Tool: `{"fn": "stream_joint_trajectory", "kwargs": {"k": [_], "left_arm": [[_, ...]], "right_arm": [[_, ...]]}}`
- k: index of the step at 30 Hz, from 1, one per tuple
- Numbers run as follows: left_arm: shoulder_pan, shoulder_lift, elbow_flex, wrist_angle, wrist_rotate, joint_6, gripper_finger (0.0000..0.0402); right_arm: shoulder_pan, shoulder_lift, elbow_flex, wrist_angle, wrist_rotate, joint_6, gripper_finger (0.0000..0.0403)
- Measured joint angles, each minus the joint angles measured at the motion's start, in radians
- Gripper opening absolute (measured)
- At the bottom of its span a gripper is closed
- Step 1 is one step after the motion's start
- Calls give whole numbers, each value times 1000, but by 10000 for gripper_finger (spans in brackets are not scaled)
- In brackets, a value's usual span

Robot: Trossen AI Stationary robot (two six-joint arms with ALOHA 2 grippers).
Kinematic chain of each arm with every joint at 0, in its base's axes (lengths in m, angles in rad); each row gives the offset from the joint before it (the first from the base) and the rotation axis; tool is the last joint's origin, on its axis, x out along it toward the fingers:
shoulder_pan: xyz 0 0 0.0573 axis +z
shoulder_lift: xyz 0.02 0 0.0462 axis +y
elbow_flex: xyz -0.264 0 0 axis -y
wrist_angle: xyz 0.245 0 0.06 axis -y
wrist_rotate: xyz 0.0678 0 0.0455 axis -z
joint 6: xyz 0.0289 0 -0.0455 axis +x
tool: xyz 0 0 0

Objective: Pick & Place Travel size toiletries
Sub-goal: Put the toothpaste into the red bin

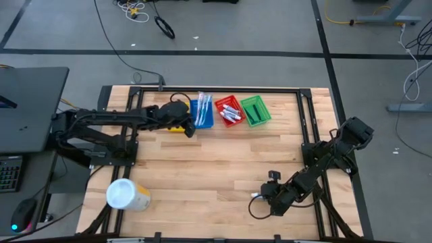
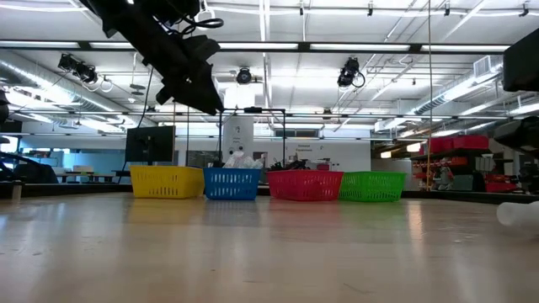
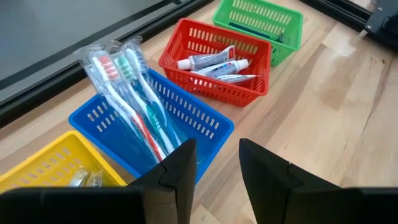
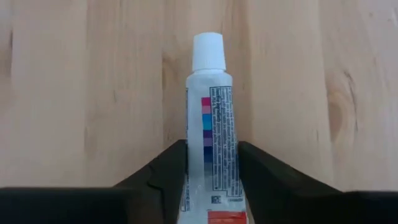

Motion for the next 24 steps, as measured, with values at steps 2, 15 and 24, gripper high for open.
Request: {"fn": "stream_joint_trajectory", "kwargs": {"k": [2,15,24], "left_arm": [[-4,0,0,0,0,5,128],[-7,0,0,1,0,28,128],[-24,1,0,48,-32,71,128]], "right_arm": [[-2,0,0,2,1,0,124],[-55,-7,-4,174,102,-64,83],[-194,-8,-4,253,468,-198,83]]}}
